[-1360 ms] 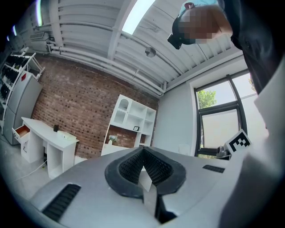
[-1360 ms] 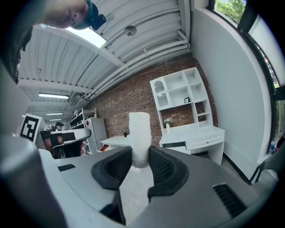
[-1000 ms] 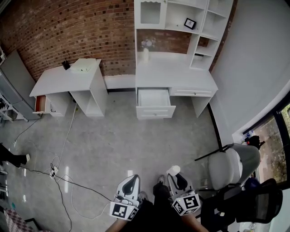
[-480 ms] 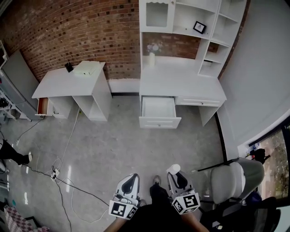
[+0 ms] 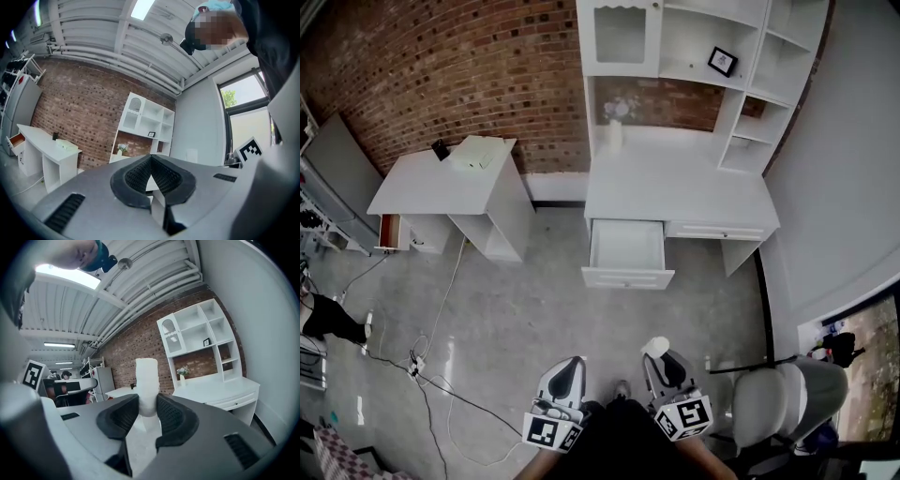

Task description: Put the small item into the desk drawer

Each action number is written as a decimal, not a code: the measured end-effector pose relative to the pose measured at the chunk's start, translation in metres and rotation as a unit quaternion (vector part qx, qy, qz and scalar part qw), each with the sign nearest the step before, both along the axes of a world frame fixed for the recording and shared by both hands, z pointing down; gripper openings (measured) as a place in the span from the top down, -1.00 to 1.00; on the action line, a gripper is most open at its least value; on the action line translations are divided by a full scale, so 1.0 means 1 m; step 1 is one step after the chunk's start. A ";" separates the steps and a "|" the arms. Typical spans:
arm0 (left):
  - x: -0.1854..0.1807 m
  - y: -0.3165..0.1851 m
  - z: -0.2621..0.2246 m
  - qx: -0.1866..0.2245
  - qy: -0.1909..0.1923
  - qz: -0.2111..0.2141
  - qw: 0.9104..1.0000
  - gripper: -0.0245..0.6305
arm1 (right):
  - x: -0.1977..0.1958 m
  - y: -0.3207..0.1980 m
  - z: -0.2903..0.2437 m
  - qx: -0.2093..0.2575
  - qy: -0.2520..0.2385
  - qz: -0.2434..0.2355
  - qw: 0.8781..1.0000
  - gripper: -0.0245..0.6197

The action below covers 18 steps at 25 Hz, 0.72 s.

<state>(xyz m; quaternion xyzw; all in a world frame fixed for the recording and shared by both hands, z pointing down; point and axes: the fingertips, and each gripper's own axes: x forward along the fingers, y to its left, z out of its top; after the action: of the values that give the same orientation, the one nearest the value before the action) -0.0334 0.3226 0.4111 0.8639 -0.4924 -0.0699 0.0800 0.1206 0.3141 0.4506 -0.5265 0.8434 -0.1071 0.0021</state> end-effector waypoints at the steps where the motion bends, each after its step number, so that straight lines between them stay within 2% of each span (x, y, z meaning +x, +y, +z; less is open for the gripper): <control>1: 0.005 -0.008 -0.001 -0.001 -0.002 -0.002 1.000 0.85 | 0.005 -0.009 -0.001 0.000 0.001 -0.003 1.000 0.50; 10: 0.026 -0.068 0.008 -0.011 -0.003 -0.008 1.000 0.85 | 0.030 -0.074 0.017 -0.016 0.001 -0.006 1.000 0.50; 18: 0.031 -0.158 0.019 -0.017 0.006 -0.001 1.000 0.85 | 0.030 -0.155 0.023 -0.022 0.007 -0.001 1.000 0.50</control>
<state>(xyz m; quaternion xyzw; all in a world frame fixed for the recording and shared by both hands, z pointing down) -0.0028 0.1650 0.4303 0.8614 -0.4938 -0.0666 0.0981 0.1506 0.1595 0.4739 -0.5262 0.8415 -0.1215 -0.0155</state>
